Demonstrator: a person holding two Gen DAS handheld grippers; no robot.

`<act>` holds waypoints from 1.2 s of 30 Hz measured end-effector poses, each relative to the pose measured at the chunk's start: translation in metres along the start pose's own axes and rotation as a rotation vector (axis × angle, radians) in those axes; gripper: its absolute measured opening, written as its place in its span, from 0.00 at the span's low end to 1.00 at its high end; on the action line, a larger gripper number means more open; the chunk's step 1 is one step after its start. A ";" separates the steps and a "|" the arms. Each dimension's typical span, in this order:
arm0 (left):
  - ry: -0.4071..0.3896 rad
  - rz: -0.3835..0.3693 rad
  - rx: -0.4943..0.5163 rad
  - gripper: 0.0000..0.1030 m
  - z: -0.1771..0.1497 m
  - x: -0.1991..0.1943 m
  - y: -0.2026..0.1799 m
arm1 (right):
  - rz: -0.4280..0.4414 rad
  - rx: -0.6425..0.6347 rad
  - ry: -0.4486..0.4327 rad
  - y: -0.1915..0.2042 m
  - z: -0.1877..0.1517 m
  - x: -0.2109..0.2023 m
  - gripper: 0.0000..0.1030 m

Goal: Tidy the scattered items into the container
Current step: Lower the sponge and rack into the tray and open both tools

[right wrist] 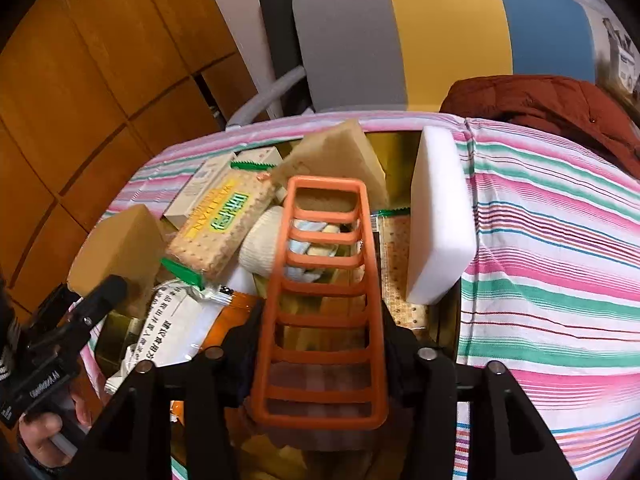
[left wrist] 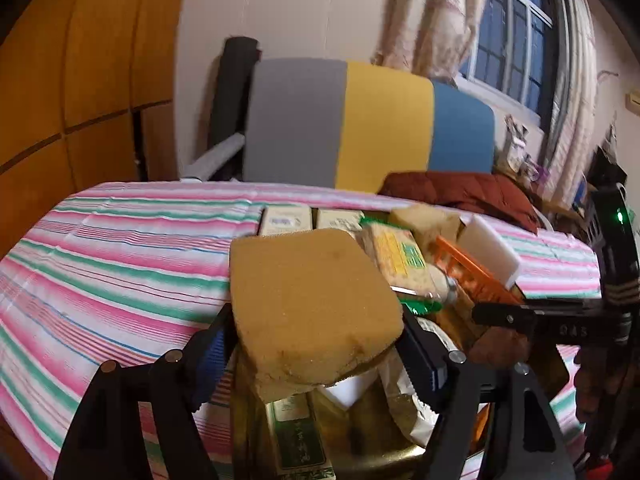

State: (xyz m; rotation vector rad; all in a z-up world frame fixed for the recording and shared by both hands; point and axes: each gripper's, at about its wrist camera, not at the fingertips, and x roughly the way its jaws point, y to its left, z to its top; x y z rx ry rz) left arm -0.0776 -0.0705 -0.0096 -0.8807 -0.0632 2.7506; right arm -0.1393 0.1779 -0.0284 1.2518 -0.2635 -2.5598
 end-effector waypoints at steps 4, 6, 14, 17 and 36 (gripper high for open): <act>0.012 -0.046 0.015 0.77 0.003 0.005 0.000 | 0.012 -0.002 -0.052 0.000 0.001 -0.011 0.71; 0.016 -0.071 0.018 0.77 0.003 0.009 -0.002 | 0.004 -0.025 -0.093 0.002 -0.001 -0.021 0.71; 0.018 -0.031 0.043 0.77 -0.001 0.010 -0.002 | 0.042 -0.103 -0.202 0.015 -0.009 -0.043 0.62; -0.019 -0.063 0.055 0.78 0.001 -0.004 -0.001 | 0.069 -0.110 -0.201 0.017 -0.011 -0.043 0.56; 0.014 0.008 0.008 0.66 -0.011 0.011 -0.001 | 0.038 -0.114 -0.137 0.007 -0.019 -0.019 0.28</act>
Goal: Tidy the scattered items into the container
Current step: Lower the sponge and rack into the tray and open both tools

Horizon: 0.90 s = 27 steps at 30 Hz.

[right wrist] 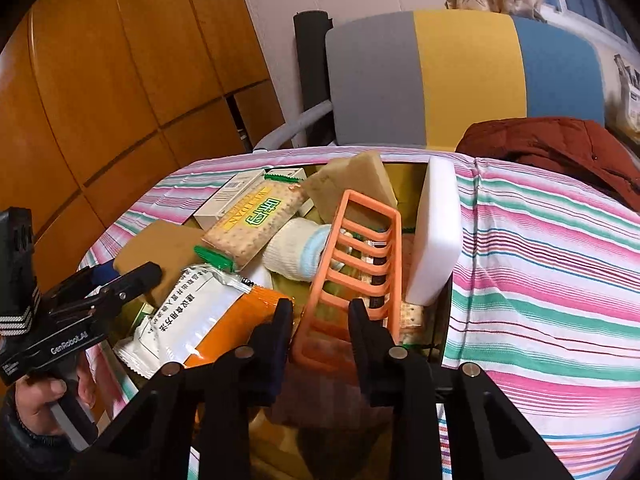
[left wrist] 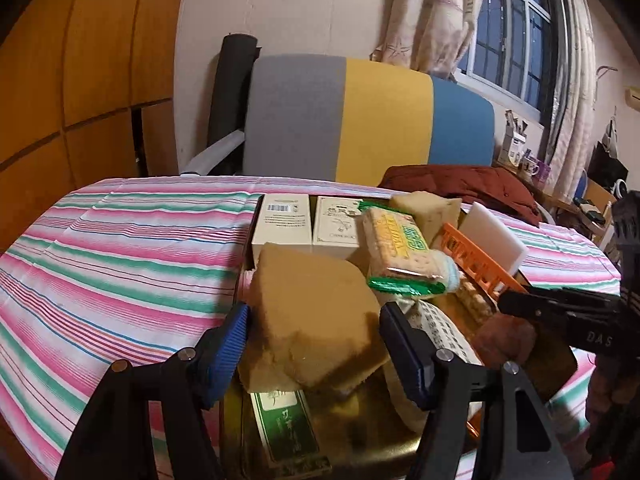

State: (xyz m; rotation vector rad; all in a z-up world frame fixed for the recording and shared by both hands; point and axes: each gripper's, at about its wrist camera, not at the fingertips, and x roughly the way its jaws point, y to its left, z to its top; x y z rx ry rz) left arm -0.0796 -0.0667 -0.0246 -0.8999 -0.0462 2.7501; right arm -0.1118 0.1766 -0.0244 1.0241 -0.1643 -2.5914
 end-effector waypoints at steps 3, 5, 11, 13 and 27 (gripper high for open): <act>0.000 0.008 -0.003 0.67 0.001 0.003 0.000 | -0.003 -0.012 -0.003 0.002 0.000 0.001 0.28; -0.002 0.016 -0.001 0.67 0.000 0.002 -0.001 | -0.004 -0.027 -0.007 0.005 -0.001 0.000 0.29; -0.028 0.012 -0.021 0.71 0.003 -0.010 -0.004 | -0.005 -0.013 -0.034 0.010 0.000 -0.013 0.43; -0.045 0.018 -0.026 0.74 0.004 -0.016 -0.006 | -0.021 -0.026 -0.051 0.013 0.001 -0.018 0.51; -0.098 0.125 -0.075 0.80 -0.006 -0.065 -0.025 | -0.253 -0.082 -0.145 0.043 -0.017 -0.051 0.88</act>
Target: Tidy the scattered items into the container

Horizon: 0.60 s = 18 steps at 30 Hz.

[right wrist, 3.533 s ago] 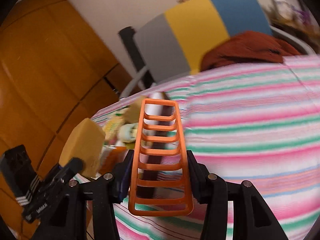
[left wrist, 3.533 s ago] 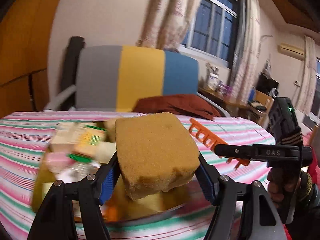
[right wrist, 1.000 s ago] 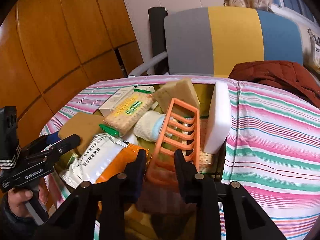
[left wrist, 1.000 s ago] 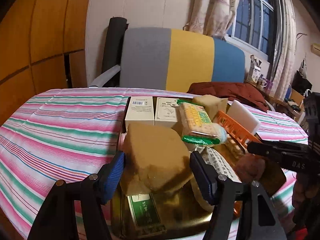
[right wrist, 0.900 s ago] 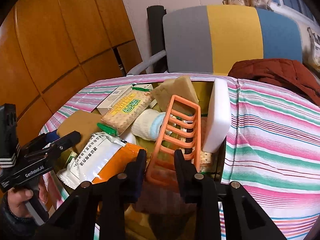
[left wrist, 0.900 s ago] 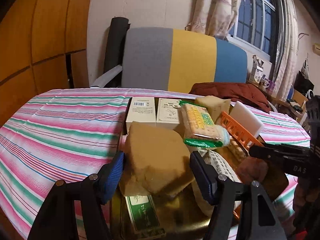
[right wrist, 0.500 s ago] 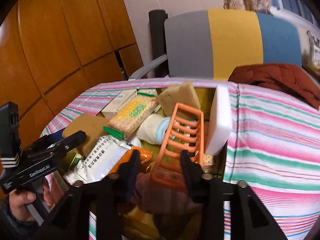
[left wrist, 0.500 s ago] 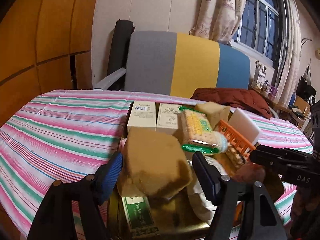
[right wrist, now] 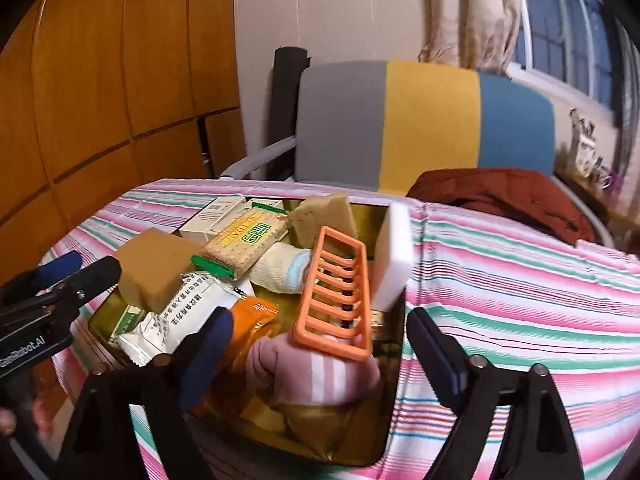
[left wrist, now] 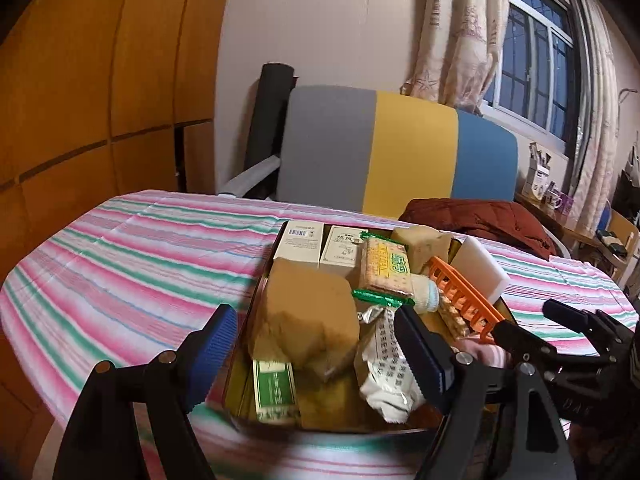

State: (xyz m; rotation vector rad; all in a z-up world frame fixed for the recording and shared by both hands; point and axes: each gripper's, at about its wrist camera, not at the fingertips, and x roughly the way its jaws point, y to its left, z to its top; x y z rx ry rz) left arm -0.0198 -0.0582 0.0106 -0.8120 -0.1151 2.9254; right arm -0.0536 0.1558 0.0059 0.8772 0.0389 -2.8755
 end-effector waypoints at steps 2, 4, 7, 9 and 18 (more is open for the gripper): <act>-0.003 0.015 -0.008 0.80 -0.002 -0.007 -0.002 | -0.036 -0.015 -0.009 0.003 -0.002 -0.006 0.93; -0.017 0.033 -0.002 0.80 -0.003 -0.015 -0.007 | -0.063 -0.019 -0.019 0.006 -0.004 -0.013 1.00; -0.031 0.058 0.006 0.80 -0.003 -0.025 -0.014 | -0.090 -0.022 -0.022 0.008 -0.007 -0.019 1.00; -0.013 0.081 0.014 0.80 -0.004 -0.028 -0.020 | -0.090 -0.019 -0.012 0.008 -0.010 -0.021 1.00; 0.055 0.142 0.007 0.79 -0.018 -0.032 -0.024 | -0.087 -0.010 -0.005 0.007 -0.020 -0.028 1.00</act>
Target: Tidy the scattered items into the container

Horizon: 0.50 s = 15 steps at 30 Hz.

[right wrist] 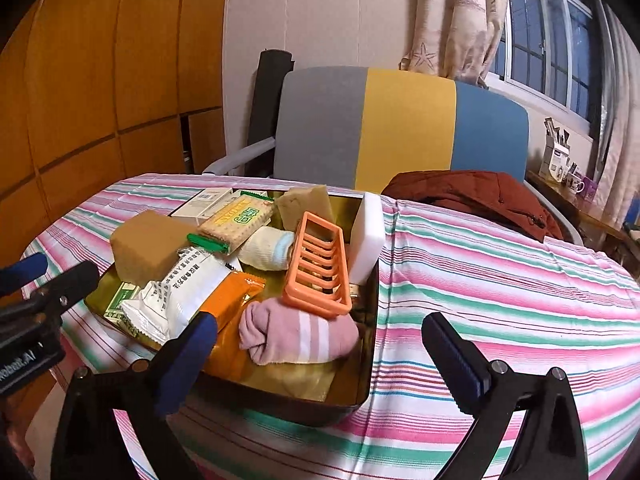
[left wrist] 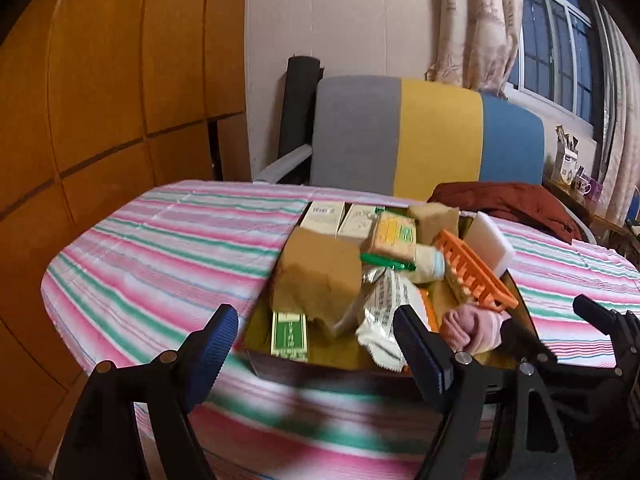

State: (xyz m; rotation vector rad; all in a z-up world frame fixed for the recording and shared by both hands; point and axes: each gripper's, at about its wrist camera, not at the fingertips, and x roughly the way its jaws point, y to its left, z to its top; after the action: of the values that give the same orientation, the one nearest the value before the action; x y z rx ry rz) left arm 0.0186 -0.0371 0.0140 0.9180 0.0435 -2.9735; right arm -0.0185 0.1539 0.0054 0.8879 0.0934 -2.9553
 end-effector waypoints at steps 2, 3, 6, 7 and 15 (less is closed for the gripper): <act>0.017 -0.017 -0.017 0.78 -0.003 0.001 0.000 | -0.002 0.003 0.001 -0.001 -0.002 0.000 1.00; 0.025 -0.020 -0.024 0.78 -0.004 0.002 0.000 | -0.003 0.006 0.004 0.000 -0.003 0.000 1.00; 0.026 0.005 -0.008 0.77 -0.005 0.000 -0.004 | 0.001 0.013 0.012 -0.001 -0.006 0.001 1.00; 0.017 0.016 0.001 0.77 -0.005 -0.002 -0.006 | 0.001 0.012 0.013 -0.001 -0.006 0.001 1.00; 0.018 0.031 0.023 0.77 -0.003 -0.007 -0.009 | -0.001 0.001 0.015 0.001 -0.008 0.000 1.00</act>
State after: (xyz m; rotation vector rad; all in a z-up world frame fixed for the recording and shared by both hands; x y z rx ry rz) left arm 0.0260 -0.0274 0.0154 0.9397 -0.0050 -2.9431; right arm -0.0145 0.1536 -0.0014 0.9102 0.0936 -2.9502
